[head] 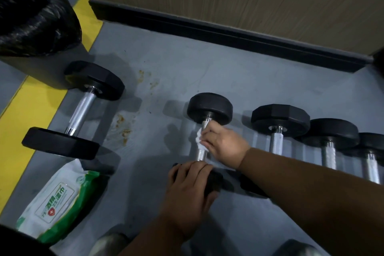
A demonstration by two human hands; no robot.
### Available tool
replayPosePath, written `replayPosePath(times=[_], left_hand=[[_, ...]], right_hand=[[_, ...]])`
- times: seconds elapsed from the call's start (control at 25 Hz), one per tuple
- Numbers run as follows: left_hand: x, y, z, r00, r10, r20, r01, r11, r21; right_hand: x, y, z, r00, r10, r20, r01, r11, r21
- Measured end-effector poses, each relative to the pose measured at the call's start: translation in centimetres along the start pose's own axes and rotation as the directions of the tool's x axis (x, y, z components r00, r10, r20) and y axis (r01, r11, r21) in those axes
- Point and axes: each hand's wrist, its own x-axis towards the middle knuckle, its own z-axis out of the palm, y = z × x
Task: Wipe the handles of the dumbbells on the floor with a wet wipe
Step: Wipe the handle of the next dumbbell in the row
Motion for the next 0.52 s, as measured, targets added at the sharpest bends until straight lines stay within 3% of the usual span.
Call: replayPosePath(times=[0.16, 0.4, 0.52], left_hand=[[-0.1, -0.5, -0.3, 0.998, -0.014, -0.059, 0.014, 1.000, 0.001], [-0.4, -1.1, -0.2, 0.996, -0.025, -0.082, 0.024, 1.000, -0.017], [-0.4, -1.2, -0.1, 0.997, 0.002, -0.078, -0.003, 1.000, -0.011]], right_hand=[[-1.4, -1.7, 0.8, 0.985, -0.116, 0.130, 0.112, 0.993, 0.041], [1.4, 0.5, 0.8, 0.997, 0.064, -0.040, -0.064, 0.998, -0.012], [-0.4, -1.3, 0.8, 0.995, -0.085, 0.054, 0.083, 0.996, 0.040]])
